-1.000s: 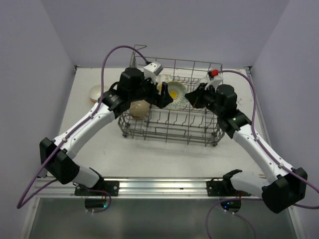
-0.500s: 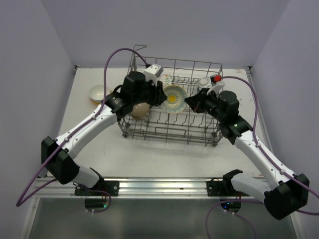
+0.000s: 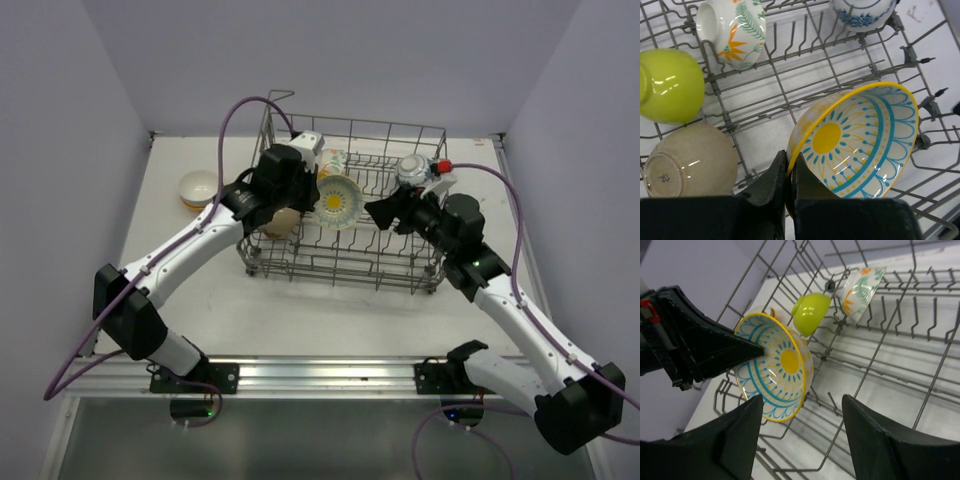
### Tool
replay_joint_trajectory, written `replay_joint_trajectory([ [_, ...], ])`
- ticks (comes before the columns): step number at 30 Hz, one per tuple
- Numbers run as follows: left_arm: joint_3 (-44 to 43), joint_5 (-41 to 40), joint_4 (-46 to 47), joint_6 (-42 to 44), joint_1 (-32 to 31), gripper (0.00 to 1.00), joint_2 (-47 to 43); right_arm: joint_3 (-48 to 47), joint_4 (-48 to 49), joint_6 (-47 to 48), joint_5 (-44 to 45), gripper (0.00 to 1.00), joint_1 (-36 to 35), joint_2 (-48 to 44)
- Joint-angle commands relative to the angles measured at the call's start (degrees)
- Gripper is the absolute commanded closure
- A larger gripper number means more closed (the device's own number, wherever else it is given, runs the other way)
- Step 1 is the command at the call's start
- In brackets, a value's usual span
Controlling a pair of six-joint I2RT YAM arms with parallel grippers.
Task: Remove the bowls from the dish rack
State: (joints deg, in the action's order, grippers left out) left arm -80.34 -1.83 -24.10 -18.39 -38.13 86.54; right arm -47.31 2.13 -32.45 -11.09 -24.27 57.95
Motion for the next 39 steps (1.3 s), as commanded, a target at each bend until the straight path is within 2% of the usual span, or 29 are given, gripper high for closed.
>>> replay_joint_trajectory([
  [1, -5.26, -4.60, -2.00, -0.68, 1.30, 1.00, 0.64, 1.78, 0.07, 0.10, 4.23, 0.30, 0.19, -5.12],
  [2, -5.62, -3.98, -2.18, -1.03, 2.61, 1.00, 0.56, 2.39, 0.41, -0.25, 5.02, 0.24, 0.28, -6.00],
  [4, -5.80, -1.79, -2.27, -1.38, 4.28, 1.00, 0.12, 3.89, 0.51, -1.21, 5.20, 0.20, 0.28, -8.03],
  [7, -5.97, 2.94, -2.45, -3.57, 9.29, 1.00, -1.55, 5.12, -1.07, -1.22, 6.25, 0.18, 0.28, -10.05],
  [13, -5.36, 6.39, -1.66, -6.48, 21.06, 1.00, -9.36, 9.25, -3.19, 0.45, 7.75, 0.18, 0.28, -13.04],
  [16, -3.17, 8.32, -0.17, -8.76, 28.53, 1.00, -14.72, 10.83, -2.84, 1.24, 7.31, 0.18, 0.28, -13.74],
  [17, -2.12, 9.29, 1.93, -10.42, 32.99, 1.00, -17.69, 11.36, -2.75, 1.77, 7.23, 0.18, 0.28, -13.83],
  [21, 0.27, 12.73, 3.36, -13.51, 44.18, 1.00, -20.62, 12.68, -2.40, 2.65, 7.40, 0.18, 0.37, -13.57],
  [24, 1.40, 8.86, 2.39, -14.03, 47.61, 1.00, -19.13, 13.56, -2.48, 3.70, 7.23, 0.18, 0.45, -13.05],
  [26, 6.05, 10.08, 6.84, -15.70, 50.60, 1.00, -17.73, 14.00, -2.48, 4.58, 7.57, 0.18, 0.45, -12.95],
  [29, 6.86, 12.98, 7.40, -17.11, 54.11, 1.00, -12.48, 14.70, -2.57, 5.90, 7.06, 0.18, 0.45, -12.95],
  [39, 3.97, 17.73, 9.60, -18.79, 55.97, 1.00, 4.41, 16.02, -2.39, 8.28, 6.00, 0.17, 0.63, -13.31],
])
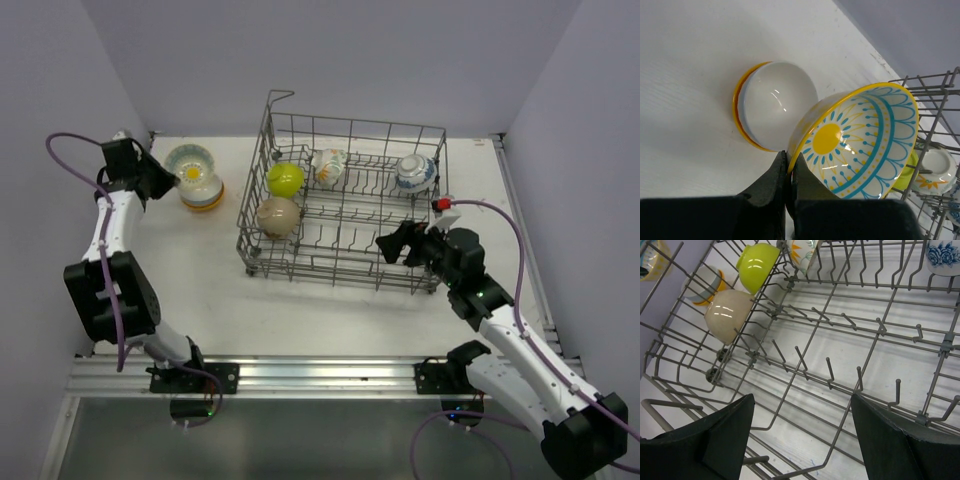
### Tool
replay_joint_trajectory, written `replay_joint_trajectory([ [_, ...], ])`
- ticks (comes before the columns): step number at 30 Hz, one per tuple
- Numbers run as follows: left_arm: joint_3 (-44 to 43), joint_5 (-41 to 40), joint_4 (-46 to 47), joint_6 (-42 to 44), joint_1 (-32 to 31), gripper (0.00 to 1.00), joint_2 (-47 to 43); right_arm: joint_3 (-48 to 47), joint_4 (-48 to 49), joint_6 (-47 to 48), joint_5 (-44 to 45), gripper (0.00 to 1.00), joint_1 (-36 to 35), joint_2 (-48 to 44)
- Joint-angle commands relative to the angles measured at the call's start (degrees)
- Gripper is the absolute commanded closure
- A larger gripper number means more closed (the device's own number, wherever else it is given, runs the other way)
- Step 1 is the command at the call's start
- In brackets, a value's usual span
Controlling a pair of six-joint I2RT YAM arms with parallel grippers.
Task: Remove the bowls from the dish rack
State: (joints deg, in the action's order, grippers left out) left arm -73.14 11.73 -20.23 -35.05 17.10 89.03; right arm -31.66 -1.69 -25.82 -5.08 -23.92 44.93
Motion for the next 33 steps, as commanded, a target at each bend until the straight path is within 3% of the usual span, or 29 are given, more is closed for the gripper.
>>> replay_joint_trajectory([
  [1, -3.67, 4.79, 5.64, -2.22, 0.65, 1.00, 3.06, 0.46, 1.43, 1.57, -0.19, 0.17, 0.37, -0.28],
  [11, -3.58, 7.26, 8.19, -3.18, 1.97, 1.00, 13.43, 1.42, 3.10, 2.09, 0.42, 0.17, 0.37, 0.07],
  [23, -5.25, 7.43, 8.19, -2.48, 2.85, 1.00, 18.19, 1.78, 3.45, 2.09, 0.78, 0.17, 0.45, 0.51],
  [24, -5.34, 7.43, 8.19, -2.48, 2.94, 0.97, 18.19, 1.86, 3.45, 2.09, 0.78, 0.17, 0.46, 0.60],
  [25, -5.52, 7.17, 8.19, -2.48, 2.85, 0.86, 18.19, 1.86, 3.54, 2.09, 0.78, 0.17, 0.46, 0.77],
  [29, -5.69, 7.43, 7.84, -2.13, 2.85, 0.79, 18.46, 1.86, 3.54, 2.18, 0.86, 0.17, 0.37, 1.13],
  [33, -5.52, 7.43, 7.66, -2.22, 2.94, 0.65, 18.37, 1.60, 3.28, 2.18, 1.30, 0.17, 0.54, 1.48],
])
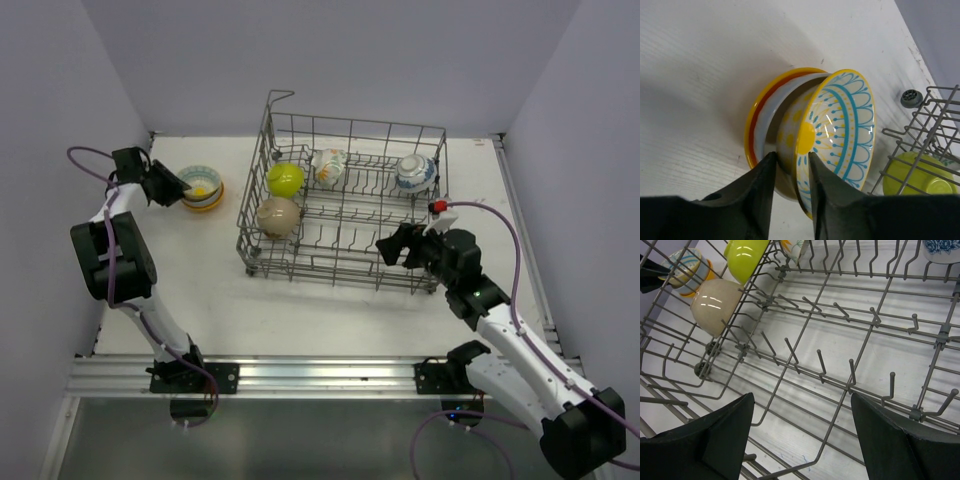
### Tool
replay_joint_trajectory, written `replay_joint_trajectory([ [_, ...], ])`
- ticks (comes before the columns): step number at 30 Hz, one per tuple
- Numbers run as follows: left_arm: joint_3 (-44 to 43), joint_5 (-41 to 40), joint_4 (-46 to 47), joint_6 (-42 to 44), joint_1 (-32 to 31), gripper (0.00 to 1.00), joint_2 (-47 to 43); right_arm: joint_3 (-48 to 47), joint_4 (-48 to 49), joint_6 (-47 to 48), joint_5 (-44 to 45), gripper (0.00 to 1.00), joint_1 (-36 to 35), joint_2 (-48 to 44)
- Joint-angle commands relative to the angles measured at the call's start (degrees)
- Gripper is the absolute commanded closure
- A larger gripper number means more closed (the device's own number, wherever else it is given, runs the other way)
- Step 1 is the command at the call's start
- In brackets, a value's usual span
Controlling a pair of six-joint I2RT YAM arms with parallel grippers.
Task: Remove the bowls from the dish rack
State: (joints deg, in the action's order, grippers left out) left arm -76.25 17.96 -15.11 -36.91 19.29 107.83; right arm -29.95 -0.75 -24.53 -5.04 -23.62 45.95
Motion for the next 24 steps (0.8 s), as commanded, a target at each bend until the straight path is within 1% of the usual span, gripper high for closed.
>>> replay_joint_trajectory([
  [1, -2.41, 0.94, 2.46, -0.27, 0.66, 0.60, -0.60, -0.02, 2.25, 0.80, 1.43, 0.17, 0.24, 0.37],
  [4, -2.59, 0.77, 2.11, -0.19, 0.66, 0.52, -1.13, -0.02, 2.16, 0.80, 1.70, 0.17, 0.15, 0.54],
  [10, -3.73, 1.29, 1.05, -0.45, 0.66, 0.41, -2.80, -0.19, 1.98, 0.72, 2.14, 0.17, 0.33, 0.71],
  [16, -5.75, -0.72, -0.79, 1.13, 0.58, 0.34, -5.00, -0.28, 1.81, 0.45, 2.05, 0.17, 0.76, 0.98],
  [20, -6.72, -3.89, -2.90, 2.54, 0.66, 0.33, -7.10, -0.37, 1.63, 0.19, 2.05, 0.17, 0.85, 0.98],
  [24, -5.06, -4.77, -2.29, 3.33, 0.49, 0.32, -10.96, -0.80, 1.28, 0.10, 2.31, 0.17, 1.12, 1.07],
])
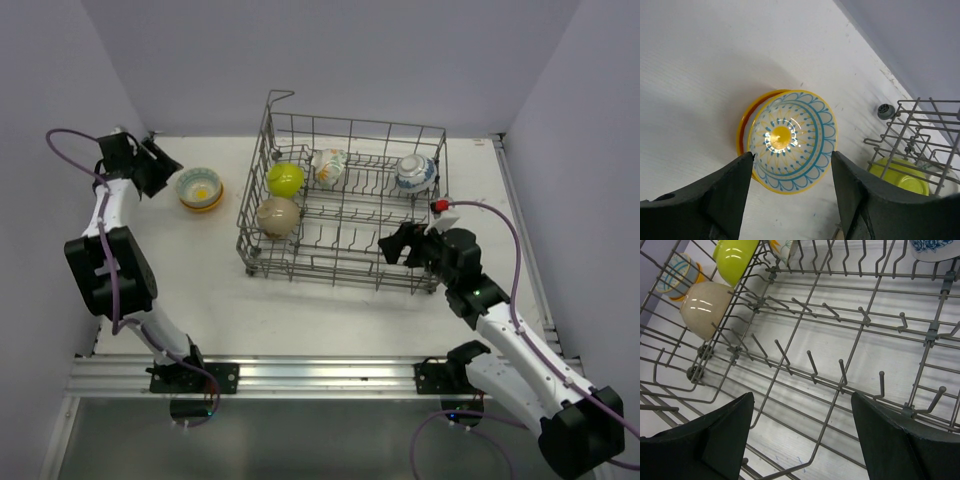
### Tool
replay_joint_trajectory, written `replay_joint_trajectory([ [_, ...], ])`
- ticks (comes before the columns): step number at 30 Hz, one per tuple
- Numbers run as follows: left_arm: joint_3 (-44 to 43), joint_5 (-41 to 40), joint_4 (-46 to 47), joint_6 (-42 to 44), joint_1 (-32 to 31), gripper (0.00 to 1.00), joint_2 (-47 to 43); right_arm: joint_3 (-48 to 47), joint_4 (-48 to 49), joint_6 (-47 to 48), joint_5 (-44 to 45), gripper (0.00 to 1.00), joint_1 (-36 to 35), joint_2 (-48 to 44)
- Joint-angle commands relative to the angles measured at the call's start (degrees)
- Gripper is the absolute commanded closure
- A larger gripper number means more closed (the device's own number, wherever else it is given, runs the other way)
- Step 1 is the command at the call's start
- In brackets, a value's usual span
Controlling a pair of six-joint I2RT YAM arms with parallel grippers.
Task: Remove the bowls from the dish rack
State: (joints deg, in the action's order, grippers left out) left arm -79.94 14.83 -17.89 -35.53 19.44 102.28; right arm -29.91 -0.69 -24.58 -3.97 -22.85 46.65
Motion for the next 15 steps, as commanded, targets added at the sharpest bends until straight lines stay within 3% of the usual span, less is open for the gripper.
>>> replay_joint_trajectory([
  [1, -0.49, -2.08, 1.97, 2.48, -0.36, 0.31, -8.12, -1.20, 0.87, 0.14, 1.33, 0.17, 0.44, 0.37],
  [5, 3.38, -4.28, 5.31, 4.85, -4.14, 0.28, -15.52, -3.65, -0.72, -0.03, 2.12, 0.17, 0.53, 0.19],
  [9, 10.40, -5.95, 10.41, 8.80, -14.22, 0.23, -21.85, -5.68, -0.19, -1.52, 2.38, 0.17, 0.62, 1.15],
  [15, 12.70, 2.39, 12.00, 10.04, -21.98, 0.21, -22.30, -11.39, 0.34, -5.39, 5.01, 0.17, 0.79, 8.00],
])
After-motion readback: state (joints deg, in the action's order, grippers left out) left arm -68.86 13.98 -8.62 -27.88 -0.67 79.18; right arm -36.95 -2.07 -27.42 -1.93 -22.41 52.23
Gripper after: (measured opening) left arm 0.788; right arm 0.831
